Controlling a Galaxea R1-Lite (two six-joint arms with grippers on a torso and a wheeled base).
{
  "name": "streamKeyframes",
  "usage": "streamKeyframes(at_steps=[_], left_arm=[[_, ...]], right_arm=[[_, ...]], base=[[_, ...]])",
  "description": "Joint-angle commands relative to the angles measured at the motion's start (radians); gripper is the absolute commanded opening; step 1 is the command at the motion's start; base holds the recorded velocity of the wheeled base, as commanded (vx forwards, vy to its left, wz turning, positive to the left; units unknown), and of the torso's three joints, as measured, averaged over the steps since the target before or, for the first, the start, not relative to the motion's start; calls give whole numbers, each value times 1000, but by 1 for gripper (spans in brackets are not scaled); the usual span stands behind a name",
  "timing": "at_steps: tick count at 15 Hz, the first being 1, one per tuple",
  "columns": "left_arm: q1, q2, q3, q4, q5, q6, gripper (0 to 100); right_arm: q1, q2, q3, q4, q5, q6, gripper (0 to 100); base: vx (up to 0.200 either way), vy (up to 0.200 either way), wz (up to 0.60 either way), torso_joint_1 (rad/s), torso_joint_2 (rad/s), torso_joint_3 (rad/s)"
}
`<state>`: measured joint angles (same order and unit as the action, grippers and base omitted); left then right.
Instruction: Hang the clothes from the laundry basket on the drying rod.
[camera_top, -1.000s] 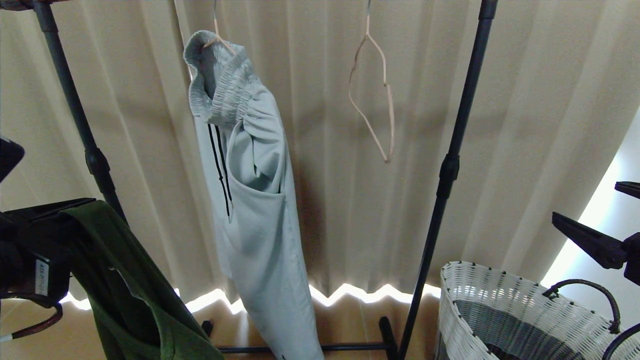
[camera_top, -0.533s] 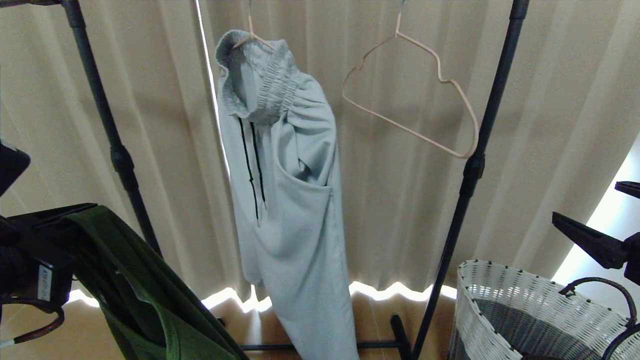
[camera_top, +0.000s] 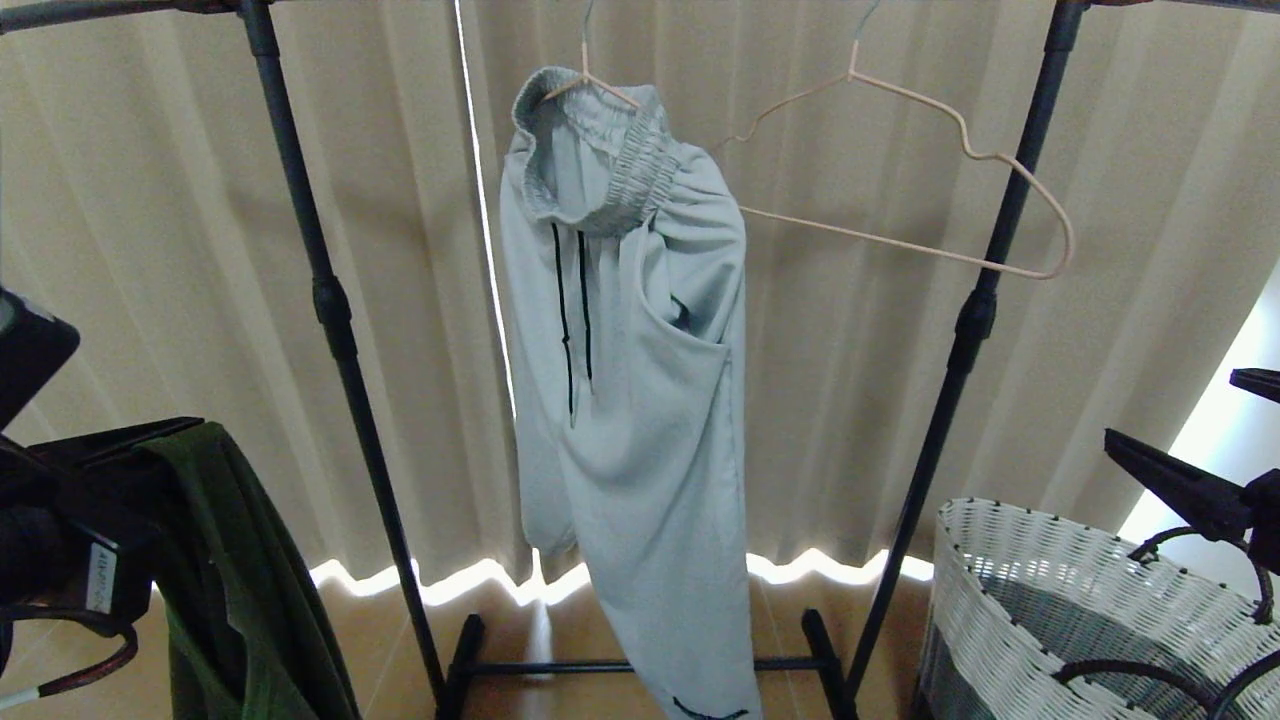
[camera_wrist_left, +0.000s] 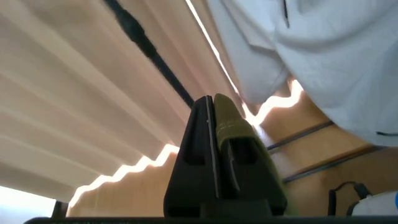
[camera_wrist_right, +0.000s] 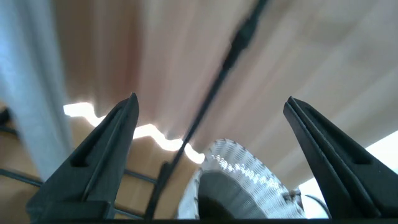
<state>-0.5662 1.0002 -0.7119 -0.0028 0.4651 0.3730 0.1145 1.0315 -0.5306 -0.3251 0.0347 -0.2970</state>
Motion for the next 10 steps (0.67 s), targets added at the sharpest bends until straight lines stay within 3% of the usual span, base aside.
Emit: streamKeyframes(at_steps=[1, 8, 10], left_arm=[[0, 0, 6, 0, 0, 3, 0], [3, 6, 12, 1, 1, 7, 0], [3, 6, 22, 1, 3, 7, 0]], right_arm=[[1, 4, 9, 0, 1, -1, 100], [1, 2, 12, 0, 4, 4, 100], [1, 2, 12, 0, 4, 4, 100]], base=[[0, 0, 0, 0, 0, 0], [0, 0, 0, 0, 0, 0], [0, 0, 0, 105, -225, -122]])
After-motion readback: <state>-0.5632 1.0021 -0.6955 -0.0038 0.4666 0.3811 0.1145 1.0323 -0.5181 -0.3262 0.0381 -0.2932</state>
